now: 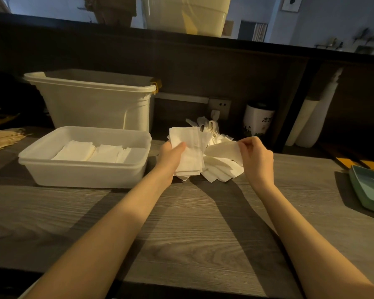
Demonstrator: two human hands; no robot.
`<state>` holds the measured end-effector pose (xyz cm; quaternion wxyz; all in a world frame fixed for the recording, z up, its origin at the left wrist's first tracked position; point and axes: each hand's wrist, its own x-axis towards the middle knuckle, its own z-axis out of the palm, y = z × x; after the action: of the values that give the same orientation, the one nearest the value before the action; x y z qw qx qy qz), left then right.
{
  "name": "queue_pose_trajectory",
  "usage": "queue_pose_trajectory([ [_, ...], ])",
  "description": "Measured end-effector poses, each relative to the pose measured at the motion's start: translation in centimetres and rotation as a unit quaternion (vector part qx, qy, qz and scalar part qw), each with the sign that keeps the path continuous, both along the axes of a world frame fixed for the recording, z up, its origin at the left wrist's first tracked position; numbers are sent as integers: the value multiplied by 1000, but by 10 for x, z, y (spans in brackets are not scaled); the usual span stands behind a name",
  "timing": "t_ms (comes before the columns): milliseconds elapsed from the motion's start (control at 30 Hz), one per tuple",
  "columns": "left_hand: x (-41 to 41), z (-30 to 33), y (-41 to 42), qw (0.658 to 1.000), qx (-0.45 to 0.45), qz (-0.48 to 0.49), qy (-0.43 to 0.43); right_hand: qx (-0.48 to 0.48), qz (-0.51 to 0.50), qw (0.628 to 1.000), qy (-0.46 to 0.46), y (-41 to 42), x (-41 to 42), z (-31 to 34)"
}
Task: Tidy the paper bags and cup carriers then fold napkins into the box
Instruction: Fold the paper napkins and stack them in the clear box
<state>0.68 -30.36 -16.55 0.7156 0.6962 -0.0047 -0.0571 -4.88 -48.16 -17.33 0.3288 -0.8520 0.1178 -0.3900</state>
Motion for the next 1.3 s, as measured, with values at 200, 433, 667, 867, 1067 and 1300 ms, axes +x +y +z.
queue_pose_trajectory([
  [200,0,1,0,1000,7,9,-10,51,44,994,-92,7,-5,15],
  [433,-6,5,3,998,52,0,-48,5,189,981,-33,24,-14,34],
  [667,-16,7,-2,981,127,-142,-33,35,265,964,-6,36,-16,37],
  [867,-29,10,-7,967,45,-250,24,-7,158,987,-7,36,-10,28],
  [1067,-36,14,-8,952,79,-296,25,-54,130,990,2,36,-8,20],
  [1300,-32,6,-12,984,-28,-170,53,258,151,954,38,45,2,12],
])
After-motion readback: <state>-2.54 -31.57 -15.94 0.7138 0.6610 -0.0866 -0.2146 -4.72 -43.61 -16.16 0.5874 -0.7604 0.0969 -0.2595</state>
